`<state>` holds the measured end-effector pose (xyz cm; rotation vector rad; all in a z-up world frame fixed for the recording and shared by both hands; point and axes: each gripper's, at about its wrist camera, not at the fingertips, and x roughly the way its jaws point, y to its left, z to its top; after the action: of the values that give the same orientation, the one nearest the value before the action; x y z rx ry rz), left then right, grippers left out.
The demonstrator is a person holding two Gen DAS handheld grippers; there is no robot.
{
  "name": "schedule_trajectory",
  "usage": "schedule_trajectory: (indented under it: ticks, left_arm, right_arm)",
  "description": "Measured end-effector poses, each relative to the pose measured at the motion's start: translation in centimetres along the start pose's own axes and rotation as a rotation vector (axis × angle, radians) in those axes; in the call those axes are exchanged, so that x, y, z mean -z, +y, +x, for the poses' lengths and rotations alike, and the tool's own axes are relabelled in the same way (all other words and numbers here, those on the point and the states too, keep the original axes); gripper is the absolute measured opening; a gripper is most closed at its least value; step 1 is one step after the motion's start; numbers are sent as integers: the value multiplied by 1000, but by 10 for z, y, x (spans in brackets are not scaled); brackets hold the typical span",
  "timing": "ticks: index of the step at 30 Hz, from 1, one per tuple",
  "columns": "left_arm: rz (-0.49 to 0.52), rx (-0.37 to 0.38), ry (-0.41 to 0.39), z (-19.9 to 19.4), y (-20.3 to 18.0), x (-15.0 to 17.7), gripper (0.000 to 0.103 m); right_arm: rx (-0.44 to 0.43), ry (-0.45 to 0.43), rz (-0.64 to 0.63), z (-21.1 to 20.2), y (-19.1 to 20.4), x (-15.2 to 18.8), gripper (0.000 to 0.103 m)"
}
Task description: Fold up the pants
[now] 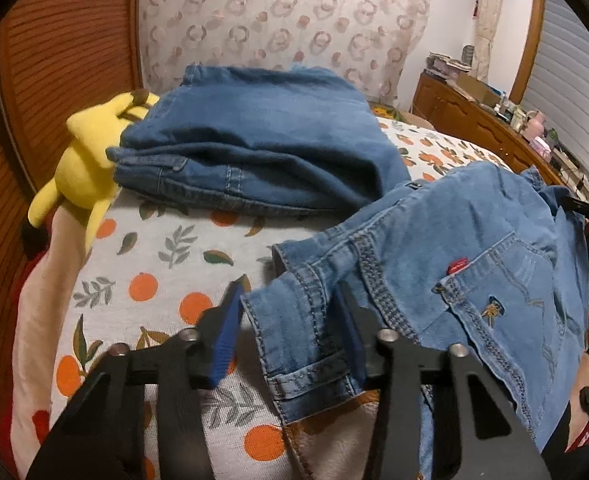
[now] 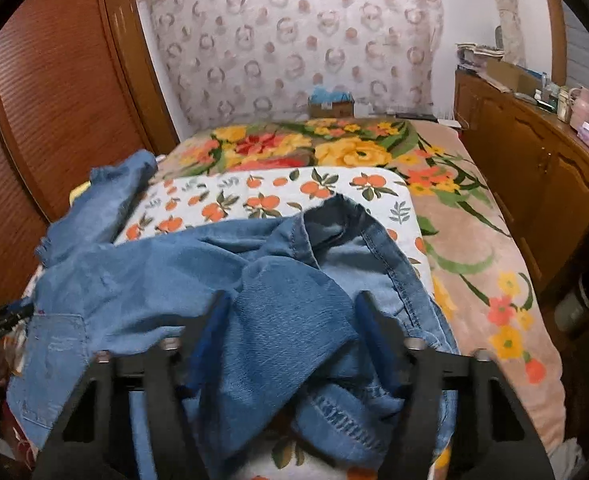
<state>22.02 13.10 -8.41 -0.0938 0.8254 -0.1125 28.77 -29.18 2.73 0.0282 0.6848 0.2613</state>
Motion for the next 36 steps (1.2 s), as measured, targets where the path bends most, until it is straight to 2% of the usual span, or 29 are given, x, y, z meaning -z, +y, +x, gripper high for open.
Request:
schedule_trajectory:
  ticks: [2,3,5,10,13,18,23,25,27,29,30,31,32,36]
  left_arm:
    - [19,10,-25,-7,-3,-2,25]
    - [36,3,-43,-12,-6,-5,24]
    - [70,-11,-80,-24,-11,-9,22]
    - [93,-3,-175,-60,-18,-21,19]
    - [92,12,-211,-79,-18,-24,19]
    - [101,46,-226,-97,-22,-16,19]
    - [127,50,-211,-97,-32,-2,19]
    - [129,52,-203,-94,-35,3,19]
    - [138,48,-206,-94,-37,5,19]
    - [150,41,-208,-93,-39,6,19]
    - [153,39,-211,-92,-42,6,19]
    - [153,40,-213,-92,-42,5,19]
    - [152,41,-213,-92,-42,4,19]
    - [160,44,-212,-91,-43,2,19]
  right_arm:
    - [-11,23,1,-7,-4,1,22]
    - [-22,23,5,-11,-8,-1,14]
    - [-25,4,-2,-31,-10,1,10]
    - [-16,-55,3,-71,-17,2,6]
    - [-6,-56,1,-93,-21,19,6]
    - [25,-29,28,-131,-32,61,6]
    - [43,-14,59,-160,-40,92,6]
    - [55,-19,47,-165,-35,92,12]
    - [73,-48,35,-170,-28,84,26]
    - [67,-76,20,-171,-22,72,35]
    - [63,-84,8,-167,-16,64,45]
    - [52,-89,-5,-163,-13,57,51]
    - [40,-87,-16,-155,-9,47,54]
    - [40,-54,-45,-112,-7,10,56]
